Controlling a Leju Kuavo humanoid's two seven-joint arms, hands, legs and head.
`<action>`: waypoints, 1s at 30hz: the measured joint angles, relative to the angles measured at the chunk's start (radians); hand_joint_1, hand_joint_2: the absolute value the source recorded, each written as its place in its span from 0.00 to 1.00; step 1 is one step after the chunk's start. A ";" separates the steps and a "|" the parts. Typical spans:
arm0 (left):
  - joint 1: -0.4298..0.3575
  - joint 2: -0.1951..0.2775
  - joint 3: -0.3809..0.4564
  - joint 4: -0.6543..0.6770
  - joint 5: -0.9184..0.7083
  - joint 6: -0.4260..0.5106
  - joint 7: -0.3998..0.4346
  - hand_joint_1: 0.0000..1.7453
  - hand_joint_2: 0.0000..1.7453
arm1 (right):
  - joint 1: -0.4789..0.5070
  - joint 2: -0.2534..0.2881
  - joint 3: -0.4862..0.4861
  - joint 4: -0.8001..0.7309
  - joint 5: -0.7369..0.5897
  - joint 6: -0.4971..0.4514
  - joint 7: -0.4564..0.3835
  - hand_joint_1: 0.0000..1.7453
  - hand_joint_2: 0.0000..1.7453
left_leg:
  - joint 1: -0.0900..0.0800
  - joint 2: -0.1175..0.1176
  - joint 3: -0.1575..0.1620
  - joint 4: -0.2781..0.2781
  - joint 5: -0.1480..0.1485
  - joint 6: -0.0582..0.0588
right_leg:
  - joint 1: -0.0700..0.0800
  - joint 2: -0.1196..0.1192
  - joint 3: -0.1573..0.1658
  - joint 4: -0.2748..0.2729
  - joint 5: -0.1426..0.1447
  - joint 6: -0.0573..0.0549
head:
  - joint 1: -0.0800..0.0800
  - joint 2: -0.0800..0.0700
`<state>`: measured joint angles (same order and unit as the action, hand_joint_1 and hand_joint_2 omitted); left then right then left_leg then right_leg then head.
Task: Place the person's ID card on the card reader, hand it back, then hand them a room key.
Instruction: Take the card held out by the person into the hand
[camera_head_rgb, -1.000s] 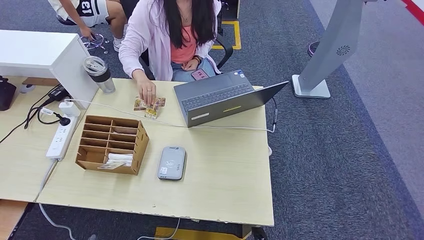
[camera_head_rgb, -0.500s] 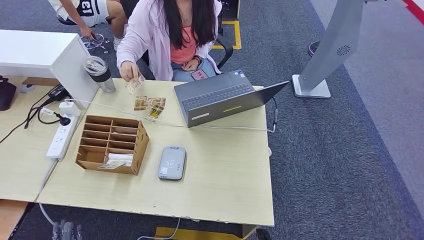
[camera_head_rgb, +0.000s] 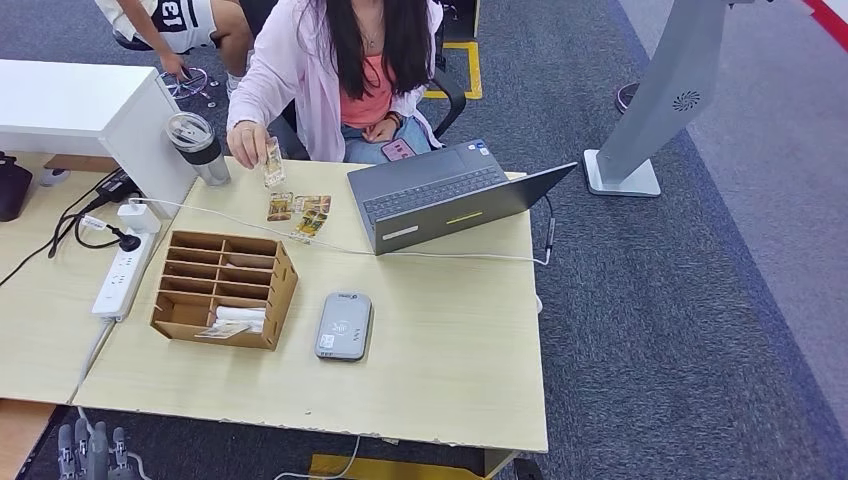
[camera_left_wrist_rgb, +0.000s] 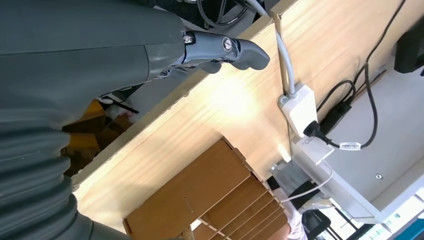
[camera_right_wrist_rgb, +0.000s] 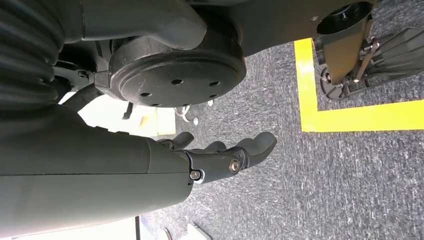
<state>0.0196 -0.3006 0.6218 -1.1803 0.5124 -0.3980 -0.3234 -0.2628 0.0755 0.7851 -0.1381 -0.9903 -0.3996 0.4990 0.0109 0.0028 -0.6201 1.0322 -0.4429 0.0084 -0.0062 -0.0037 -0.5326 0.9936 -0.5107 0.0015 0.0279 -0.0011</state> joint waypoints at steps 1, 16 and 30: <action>0.000 0.000 -0.001 -0.003 0.004 0.000 -0.002 0.00 1.00 | 0.000 0.000 0.000 0.000 0.001 0.000 0.000 0.00 1.00 | 0.000 0.000 0.000 0.000 0.000 0.000 | 0.000 0.000 0.000 0.000 0.000 0.000 | 0.000 0.000; -0.068 0.006 -0.196 -0.180 -0.194 0.258 -0.208 0.00 1.00 | -0.022 0.006 0.026 0.000 0.060 0.013 0.026 0.00 1.00 | 0.001 -0.004 -0.002 0.002 0.005 0.003 | 0.000 -0.005 -0.005 0.000 0.002 0.001 | -0.001 0.000; -0.721 0.031 -0.808 0.134 -1.210 0.983 -0.108 0.00 1.00 | -0.115 0.098 0.175 -0.007 0.141 0.041 0.072 0.00 1.00 | 0.001 -0.004 -0.016 0.002 0.020 0.004 | 0.002 -0.005 -0.014 0.002 0.019 0.003 | 0.003 0.000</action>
<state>-0.7013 -0.2692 -0.1861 -1.0462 -0.6973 0.5852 -0.4310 -0.3778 0.1736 0.9600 -0.1450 -0.8491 -0.3586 0.5712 0.0114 -0.0011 -0.6358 1.0339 -0.4232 0.0126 -0.0042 -0.0085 -0.5461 0.9955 -0.4921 0.0042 0.0312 -0.0011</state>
